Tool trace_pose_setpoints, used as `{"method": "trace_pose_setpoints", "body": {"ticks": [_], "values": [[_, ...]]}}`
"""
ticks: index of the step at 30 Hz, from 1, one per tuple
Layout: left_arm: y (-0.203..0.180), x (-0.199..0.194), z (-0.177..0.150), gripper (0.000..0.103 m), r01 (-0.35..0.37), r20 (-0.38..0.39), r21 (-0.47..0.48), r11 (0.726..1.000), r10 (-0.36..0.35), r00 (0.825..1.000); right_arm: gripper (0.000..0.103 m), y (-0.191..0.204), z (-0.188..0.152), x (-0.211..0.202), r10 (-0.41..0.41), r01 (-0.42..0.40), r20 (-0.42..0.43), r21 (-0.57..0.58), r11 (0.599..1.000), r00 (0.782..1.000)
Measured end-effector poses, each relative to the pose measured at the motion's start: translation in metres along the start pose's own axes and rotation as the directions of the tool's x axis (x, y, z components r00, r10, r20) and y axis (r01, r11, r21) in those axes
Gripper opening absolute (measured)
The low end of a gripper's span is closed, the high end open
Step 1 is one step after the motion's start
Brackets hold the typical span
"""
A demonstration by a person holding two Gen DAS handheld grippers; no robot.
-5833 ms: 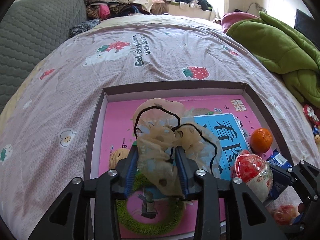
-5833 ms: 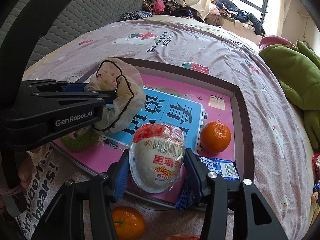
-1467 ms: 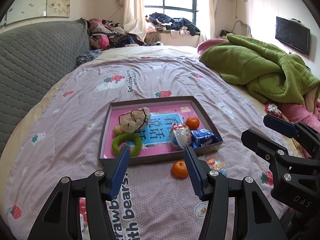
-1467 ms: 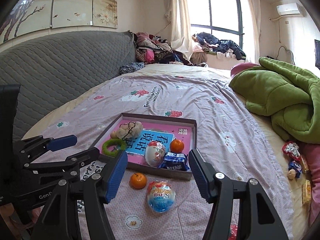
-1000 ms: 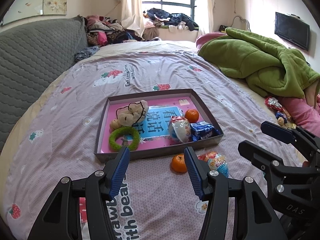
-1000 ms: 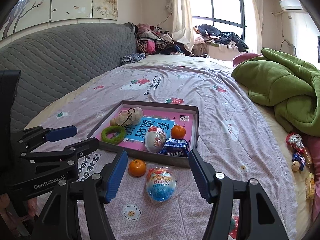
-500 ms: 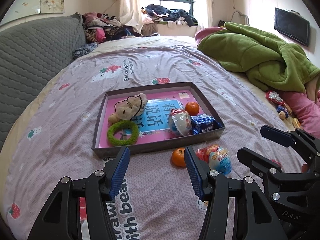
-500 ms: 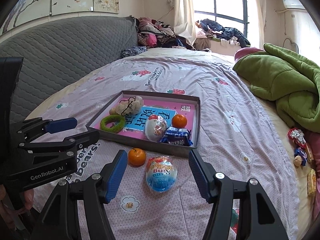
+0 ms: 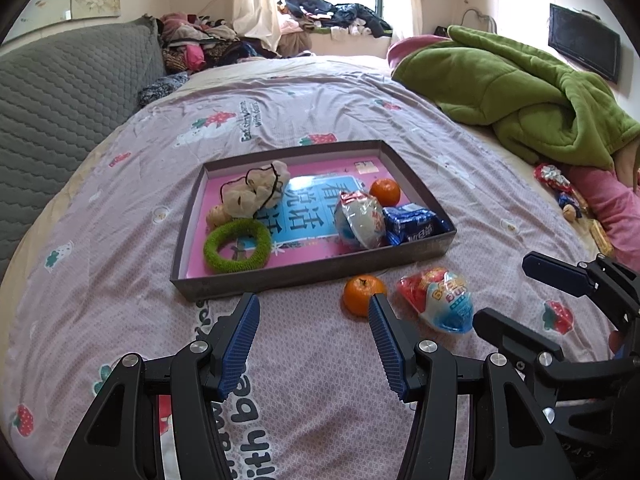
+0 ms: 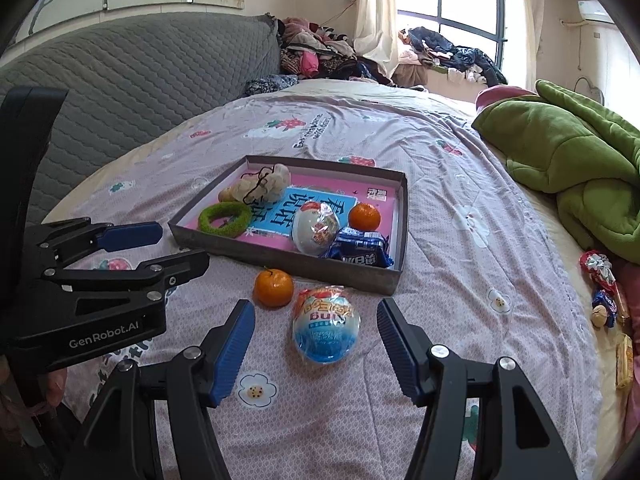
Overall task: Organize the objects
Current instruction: 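Move the left tool to the orange while the right tool approaches the blue-and-white egg packet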
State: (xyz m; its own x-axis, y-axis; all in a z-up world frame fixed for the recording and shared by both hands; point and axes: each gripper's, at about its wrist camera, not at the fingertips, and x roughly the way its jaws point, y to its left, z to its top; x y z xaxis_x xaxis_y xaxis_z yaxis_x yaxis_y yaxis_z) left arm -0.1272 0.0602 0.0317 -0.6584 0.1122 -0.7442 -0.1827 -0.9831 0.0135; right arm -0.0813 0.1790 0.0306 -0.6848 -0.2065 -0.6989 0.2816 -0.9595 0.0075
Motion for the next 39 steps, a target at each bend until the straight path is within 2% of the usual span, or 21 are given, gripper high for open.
{"method": "trace_pose_setpoints", "body": {"ticks": [4, 29, 39], "values": [[0.001, 0.010, -0.002, 0.058, 0.004, -0.019, 0.001, 1.000, -0.004, 1.000, 0.063, 0.003, -0.003, 0.007, 0.016, -0.016, -0.024, -0.001, 1.000, 1.000], [-0.013, 0.058, -0.006, 0.058, 0.075, -0.109, 0.058, 0.996, -0.068, 0.992, 0.063, 0.008, -0.019, 0.038, -0.014, 0.005, -0.135, -0.066, 0.998, 0.991], [-0.017, 0.073, -0.004, 0.058, 0.090, -0.129, 0.059, 0.994, -0.082, 0.988, 0.063, 0.006, -0.021, 0.047, -0.038, 0.032, -0.119, -0.054, 0.998, 0.992]]}}
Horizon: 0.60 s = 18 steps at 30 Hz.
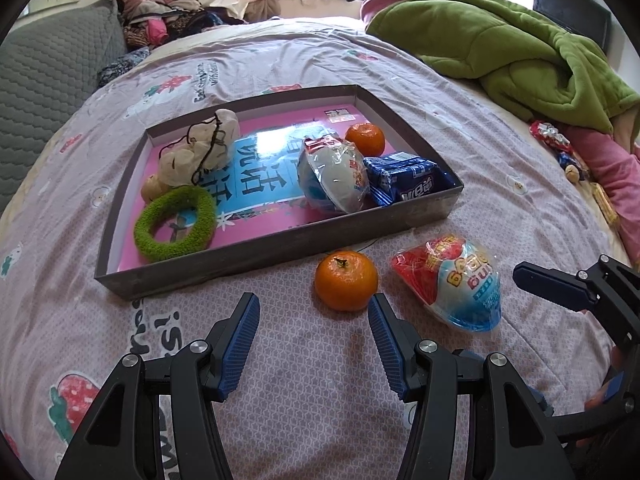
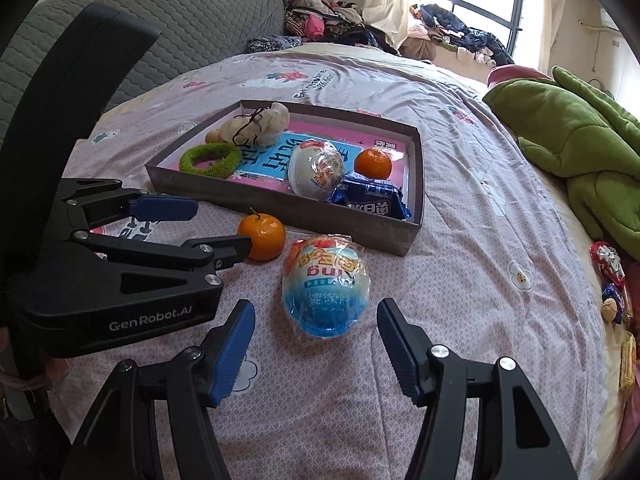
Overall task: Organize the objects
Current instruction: 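Move the left tool to the orange while the right tool approaches the blue-and-white egg packet, then close the left tool on the orange while the right tool grasps the blue-and-white egg packet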
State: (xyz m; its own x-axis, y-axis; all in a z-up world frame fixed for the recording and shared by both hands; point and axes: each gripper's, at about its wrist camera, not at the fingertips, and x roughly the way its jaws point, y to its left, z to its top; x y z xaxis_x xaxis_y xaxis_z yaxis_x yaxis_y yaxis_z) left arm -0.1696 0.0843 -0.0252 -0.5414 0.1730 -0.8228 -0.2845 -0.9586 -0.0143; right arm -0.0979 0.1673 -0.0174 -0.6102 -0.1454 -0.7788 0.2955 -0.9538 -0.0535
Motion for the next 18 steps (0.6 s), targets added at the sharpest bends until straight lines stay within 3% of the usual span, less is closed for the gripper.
{"method": "trace_pose_setpoints", "body": {"ticks": [15, 18], "values": [[-0.005, 0.020, 0.008, 0.059, 0.048, -0.009, -0.001, 0.999, -0.048, 0.999, 0.063, -0.003, -0.002, 0.024, -0.047, 0.047, 0.018, 0.029, 0.998, 0.999], [-0.006, 0.023, 0.010, 0.063, 0.055, -0.009, -0.003, 0.998, -0.055, 0.998, 0.063, -0.004, -0.002, 0.027, -0.056, 0.056, 0.027, 0.029, 0.998, 0.998]]}}
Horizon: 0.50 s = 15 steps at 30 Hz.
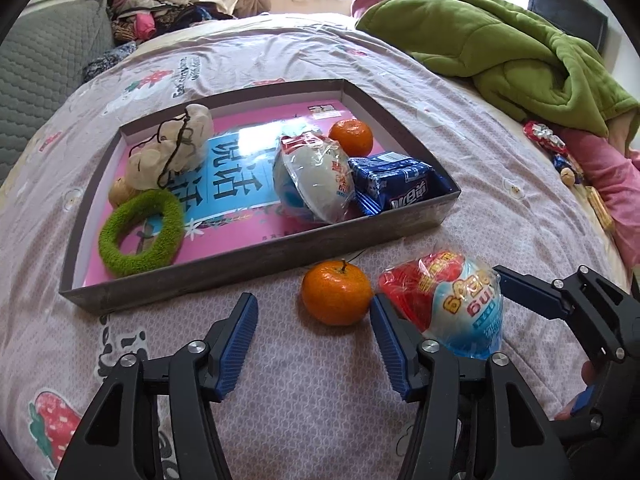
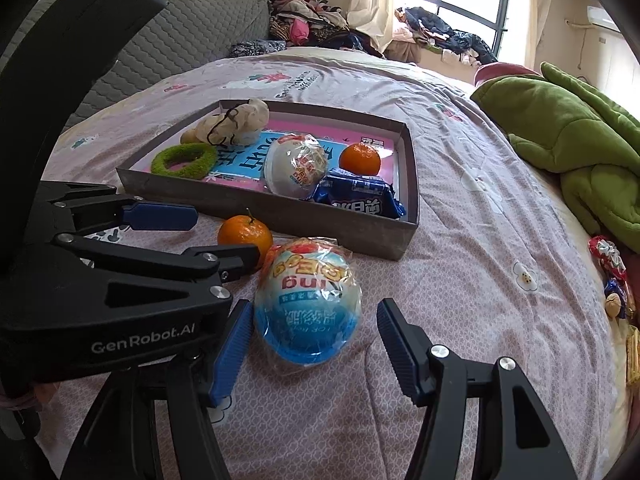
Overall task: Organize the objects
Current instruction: 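Close the left tool on the orange while the right tool grasps the blue-and-white egg packet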
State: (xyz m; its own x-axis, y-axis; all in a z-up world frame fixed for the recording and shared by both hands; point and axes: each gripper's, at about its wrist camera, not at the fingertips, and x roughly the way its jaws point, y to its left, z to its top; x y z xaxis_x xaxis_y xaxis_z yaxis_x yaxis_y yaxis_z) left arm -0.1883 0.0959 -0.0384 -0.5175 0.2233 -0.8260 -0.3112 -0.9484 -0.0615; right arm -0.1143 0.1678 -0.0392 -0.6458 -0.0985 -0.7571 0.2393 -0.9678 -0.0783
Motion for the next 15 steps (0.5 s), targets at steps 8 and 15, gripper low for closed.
{"method": "trace_pose_setpoints", "body": {"ticks": [8, 15], "values": [[0.006, 0.009, 0.005, 0.063, 0.066, 0.003, -0.043, 0.997, -0.066, 0.998, 0.051, -0.008, 0.004, 0.003, -0.013, 0.012, 0.024, 0.013, 1.000, 1.000], [0.005, 0.016, 0.007, 0.057, 0.107, -0.008, -0.047, 0.993, -0.107, 0.994, 0.049, -0.012, 0.005, 0.008, -0.015, 0.014, 0.027, 0.017, 1.000, 1.000]]}}
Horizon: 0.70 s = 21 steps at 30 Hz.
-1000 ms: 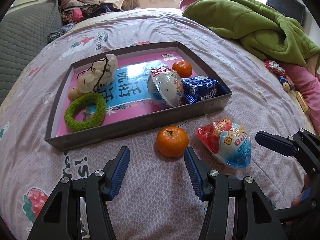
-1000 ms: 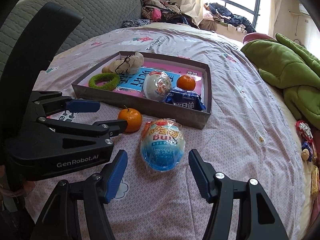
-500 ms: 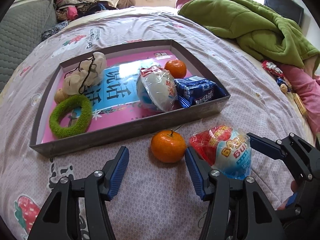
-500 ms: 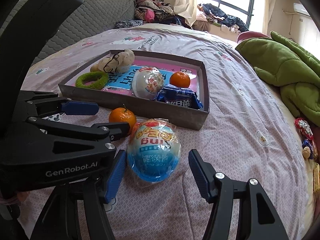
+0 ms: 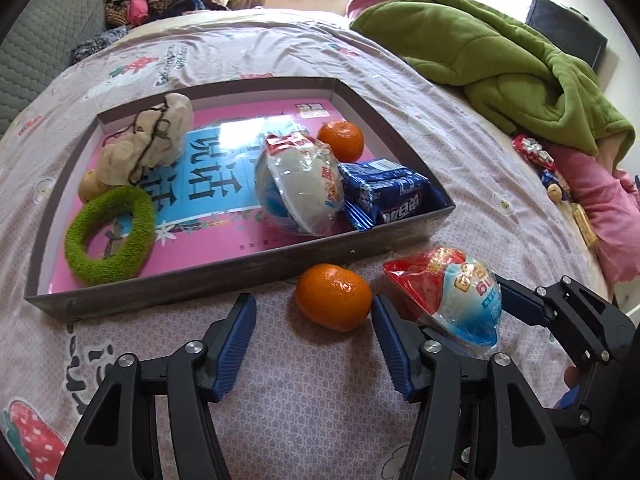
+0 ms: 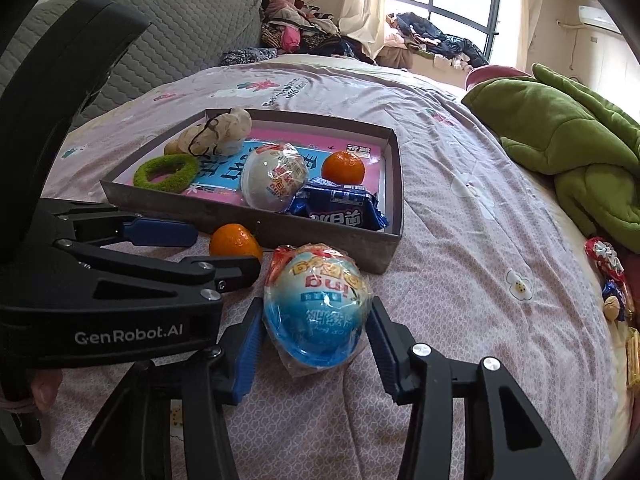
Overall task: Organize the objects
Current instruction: 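Close the left tool on the orange while the right tool grasps the blue-and-white egg packet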
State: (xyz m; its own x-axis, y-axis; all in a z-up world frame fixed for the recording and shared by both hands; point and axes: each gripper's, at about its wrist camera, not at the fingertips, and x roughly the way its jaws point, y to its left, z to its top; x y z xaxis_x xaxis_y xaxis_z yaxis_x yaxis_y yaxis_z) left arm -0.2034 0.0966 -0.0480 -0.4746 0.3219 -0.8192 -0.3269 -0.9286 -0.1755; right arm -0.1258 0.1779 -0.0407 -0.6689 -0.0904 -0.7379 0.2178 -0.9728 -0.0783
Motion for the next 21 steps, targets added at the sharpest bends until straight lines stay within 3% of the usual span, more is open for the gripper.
{"method": "trace_pose_setpoints", "body": {"ticks": [2, 5, 13, 21], "values": [[-0.0007, 0.0038, 0.0009, 0.046, 0.011, -0.012, -0.002, 1.000, -0.011, 1.000, 0.049, -0.0013, 0.0005, 0.0006, 0.005, -0.005, 0.001, 0.005, 1.000, 1.000], [-0.0016, 0.0073, 0.0029, 0.040, 0.010, -0.015, -0.002, 1.000, -0.010, 1.000, 0.049, -0.0024, 0.0002, 0.0002, 0.007, -0.007, 0.004, 0.006, 1.000, 1.000], [0.0003, 0.0081, 0.0047, 0.040, 0.028, -0.012, -0.011, 1.000, -0.028, 1.000, 0.049, -0.0028, 0.0012, 0.0008, 0.013, -0.013, 0.001, 0.005, 1.000, 1.000], [0.0020, -0.0010, 0.0006, 0.040, -0.005, 0.006, 0.003, 1.000, 0.005, 1.000, 0.049, -0.0028, 0.0012, -0.0010, 0.021, -0.021, 0.004, 0.008, 1.000, 1.000]]}}
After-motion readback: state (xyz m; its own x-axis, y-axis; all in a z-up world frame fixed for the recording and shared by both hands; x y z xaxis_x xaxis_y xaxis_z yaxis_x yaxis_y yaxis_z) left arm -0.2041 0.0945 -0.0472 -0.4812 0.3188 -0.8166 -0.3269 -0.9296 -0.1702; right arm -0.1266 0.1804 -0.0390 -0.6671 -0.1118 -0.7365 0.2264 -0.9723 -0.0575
